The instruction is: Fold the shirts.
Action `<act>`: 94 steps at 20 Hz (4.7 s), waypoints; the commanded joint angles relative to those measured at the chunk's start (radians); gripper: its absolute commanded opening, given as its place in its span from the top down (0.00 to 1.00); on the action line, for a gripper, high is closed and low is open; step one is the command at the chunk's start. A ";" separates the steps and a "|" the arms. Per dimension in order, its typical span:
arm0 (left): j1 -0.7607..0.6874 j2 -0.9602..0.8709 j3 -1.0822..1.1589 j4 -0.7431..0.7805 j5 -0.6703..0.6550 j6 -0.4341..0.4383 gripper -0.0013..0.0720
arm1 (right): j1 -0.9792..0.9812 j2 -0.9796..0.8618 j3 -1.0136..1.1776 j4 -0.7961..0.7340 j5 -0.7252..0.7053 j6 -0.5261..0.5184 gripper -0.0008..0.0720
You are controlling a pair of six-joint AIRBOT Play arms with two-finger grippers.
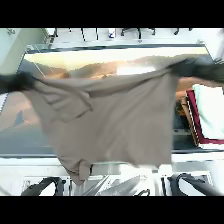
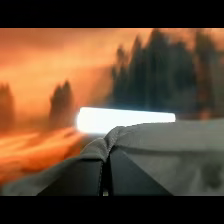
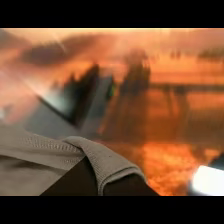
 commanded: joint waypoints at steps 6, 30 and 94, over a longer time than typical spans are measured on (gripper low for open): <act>-0.008 -0.559 0.147 -0.017 -0.244 0.047 0.97 | 0.003 -0.449 0.047 0.026 0.319 0.057 0.95; -0.050 -0.752 0.385 0.123 0.245 -0.052 0.97 | 0.003 -0.503 0.008 -0.102 0.120 0.286 0.95; -0.029 0.369 -0.592 -0.104 0.278 -0.044 0.97 | -0.196 -0.282 -0.497 -0.088 -0.369 0.086 0.95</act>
